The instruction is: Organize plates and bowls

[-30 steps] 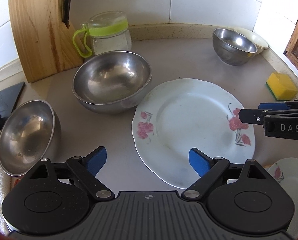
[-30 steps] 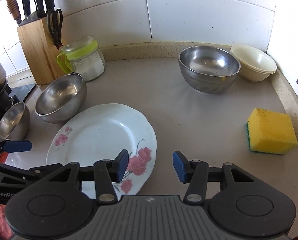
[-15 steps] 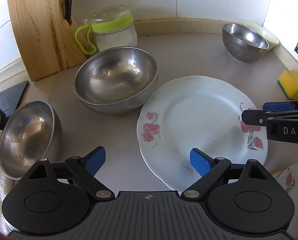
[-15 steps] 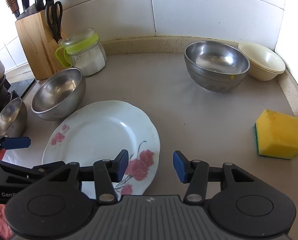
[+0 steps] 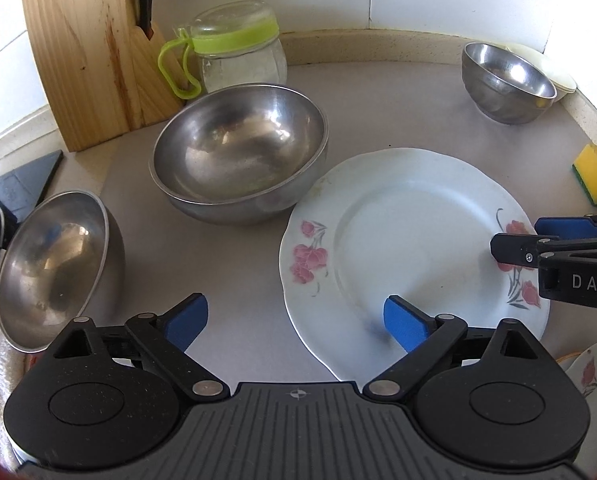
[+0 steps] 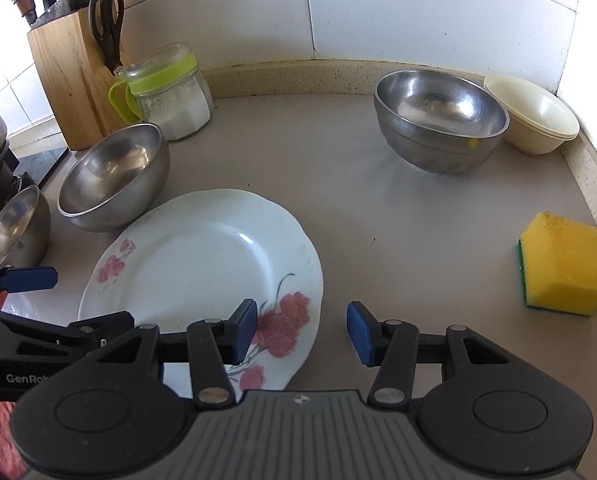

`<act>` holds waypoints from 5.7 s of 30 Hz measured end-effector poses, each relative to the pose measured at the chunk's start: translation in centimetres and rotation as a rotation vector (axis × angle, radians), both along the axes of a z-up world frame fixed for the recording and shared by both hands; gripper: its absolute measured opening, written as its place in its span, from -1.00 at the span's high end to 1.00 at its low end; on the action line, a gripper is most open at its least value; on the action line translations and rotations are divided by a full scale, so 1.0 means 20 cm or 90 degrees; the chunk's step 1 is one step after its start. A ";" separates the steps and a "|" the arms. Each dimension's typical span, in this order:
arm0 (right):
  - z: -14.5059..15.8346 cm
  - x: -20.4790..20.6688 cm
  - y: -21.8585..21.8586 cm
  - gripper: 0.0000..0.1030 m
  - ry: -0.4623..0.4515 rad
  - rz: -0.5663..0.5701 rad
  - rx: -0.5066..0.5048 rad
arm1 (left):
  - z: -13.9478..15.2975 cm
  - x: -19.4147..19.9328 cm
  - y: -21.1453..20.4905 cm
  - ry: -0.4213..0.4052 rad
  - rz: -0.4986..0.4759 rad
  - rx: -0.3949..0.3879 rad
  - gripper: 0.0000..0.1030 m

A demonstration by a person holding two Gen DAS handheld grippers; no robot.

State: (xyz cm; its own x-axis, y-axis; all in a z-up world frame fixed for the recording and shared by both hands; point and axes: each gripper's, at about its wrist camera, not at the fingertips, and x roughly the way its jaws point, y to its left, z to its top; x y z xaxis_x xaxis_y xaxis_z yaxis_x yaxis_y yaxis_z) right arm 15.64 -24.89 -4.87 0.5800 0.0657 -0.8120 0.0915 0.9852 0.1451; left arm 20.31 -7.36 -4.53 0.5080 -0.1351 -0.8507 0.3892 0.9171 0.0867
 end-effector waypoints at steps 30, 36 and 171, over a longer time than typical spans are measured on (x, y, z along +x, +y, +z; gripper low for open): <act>-0.02 0.02 0.04 -0.09 -0.004 0.041 0.026 | -0.02 0.01 -0.01 0.005 0.010 -0.009 -1.00; -0.02 0.02 0.04 -0.11 -0.005 0.043 0.027 | -0.02 0.01 -0.01 0.005 0.011 -0.010 -1.00; 0.23 -0.95 -0.02 0.01 -0.055 -0.175 0.065 | 0.13 -0.63 -0.12 -0.078 -0.267 -0.112 -0.53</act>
State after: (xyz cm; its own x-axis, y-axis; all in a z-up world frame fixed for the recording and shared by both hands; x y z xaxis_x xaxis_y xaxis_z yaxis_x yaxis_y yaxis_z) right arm -3.27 -25.37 -0.32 0.6536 -0.0248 -0.7565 0.3363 0.9049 0.2609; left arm 7.78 -9.85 -1.90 0.4738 -0.4872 -0.7336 0.7257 0.6879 0.0119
